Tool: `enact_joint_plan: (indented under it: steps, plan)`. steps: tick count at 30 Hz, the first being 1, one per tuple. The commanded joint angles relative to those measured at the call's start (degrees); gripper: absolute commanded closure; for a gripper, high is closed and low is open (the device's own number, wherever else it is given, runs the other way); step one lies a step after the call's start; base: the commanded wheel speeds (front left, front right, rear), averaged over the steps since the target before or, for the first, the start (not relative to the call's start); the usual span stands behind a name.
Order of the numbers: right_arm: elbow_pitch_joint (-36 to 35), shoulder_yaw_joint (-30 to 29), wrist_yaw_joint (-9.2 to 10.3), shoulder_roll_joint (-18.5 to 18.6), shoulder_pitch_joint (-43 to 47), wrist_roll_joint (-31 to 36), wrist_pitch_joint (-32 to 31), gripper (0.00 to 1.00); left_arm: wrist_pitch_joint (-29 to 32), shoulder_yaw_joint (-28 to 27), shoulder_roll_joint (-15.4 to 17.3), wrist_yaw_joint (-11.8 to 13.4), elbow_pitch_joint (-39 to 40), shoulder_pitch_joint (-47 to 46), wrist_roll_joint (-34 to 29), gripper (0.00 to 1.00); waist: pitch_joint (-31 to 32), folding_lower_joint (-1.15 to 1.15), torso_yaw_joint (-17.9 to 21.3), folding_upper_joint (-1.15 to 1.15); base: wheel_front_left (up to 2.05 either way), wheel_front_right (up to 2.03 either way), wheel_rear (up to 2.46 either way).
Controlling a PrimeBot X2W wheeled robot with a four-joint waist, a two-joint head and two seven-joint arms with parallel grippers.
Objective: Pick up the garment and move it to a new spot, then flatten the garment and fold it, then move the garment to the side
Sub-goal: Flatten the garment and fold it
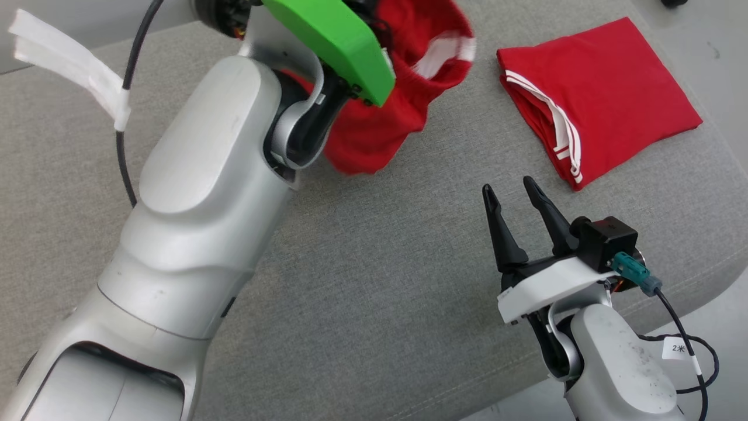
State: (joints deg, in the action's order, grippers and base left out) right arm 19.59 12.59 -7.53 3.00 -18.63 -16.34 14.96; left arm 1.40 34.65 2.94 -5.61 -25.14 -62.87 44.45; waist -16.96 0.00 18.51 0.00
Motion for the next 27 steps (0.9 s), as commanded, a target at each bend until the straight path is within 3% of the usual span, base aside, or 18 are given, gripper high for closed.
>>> enact_joint_plan:
  steps: [1, 3, 7, 12, 17, 21, 26, 27]
  plan:
    - [0.2, 0.0, 0.09, 0.4, 0.8, 0.3, -0.1, 0.00, -2.2, 1.1, 0.0, -0.6, 2.9, -0.9, 3.3, 1.00, 2.0, 0.00, -1.0, 0.00, 0.00, 0.00, 0.00]
    - [0.1, -0.1, 0.09, 0.4, 1.0, 0.4, -0.3, 0.00, -5.8, 3.1, 0.1, -1.2, 8.6, -0.9, 11.9, 1.00, 3.0, 0.00, -1.6, 0.00, 0.00, 0.00, 0.00]
    - [-0.5, -0.6, 0.09, 0.7, 1.8, 0.5, -0.8, 0.00, -8.8, 5.5, 0.1, -1.0, 11.9, -1.3, 18.7, 1.00, 4.4, 0.00, -3.1, 0.00, 0.00, 0.00, 0.00]
    - [-1.6, -1.0, 0.09, 0.9, 2.3, 0.5, -1.3, 0.00, -9.4, 7.2, 2.3, 1.2, 6.3, 2.2, 16.5, 1.00, 4.3, 0.00, -5.1, 0.00, 0.00, 0.00, 0.00]
    - [-2.7, -0.9, 0.09, 1.1, 2.4, 0.8, -2.1, 0.00, -10.4, 10.6, 7.9, 2.8, -5.4, 8.5, 12.1, 1.00, 3.0, 0.00, -6.9, 0.00, 0.00, 0.00, 0.00]
    - [-3.4, -0.5, 0.09, 1.2, 2.2, 1.0, -2.6, 0.00, -12.3, 11.4, 10.5, 3.1, -14.8, 12.3, 10.6, 1.00, 2.0, 0.00, -7.6, 0.00, 0.00, 0.00, 0.00]
    - [-4.0, -0.1, 0.09, 1.6, 1.9, 1.2, -3.1, 0.00, -14.7, 11.3, 11.6, 4.5, -24.3, 12.9, 9.2, 1.00, 1.2, 0.00, -8.2, 0.00, 0.00, 0.00, 0.00]
    - [-4.0, -0.1, 0.09, 1.6, 1.8, 1.2, -3.2, 0.00, -15.0, 11.0, 11.6, 5.0, -25.7, 12.6, 9.1, 0.74, 1.1, 0.00, -8.2, 0.00, 0.00, 0.00, 0.00]
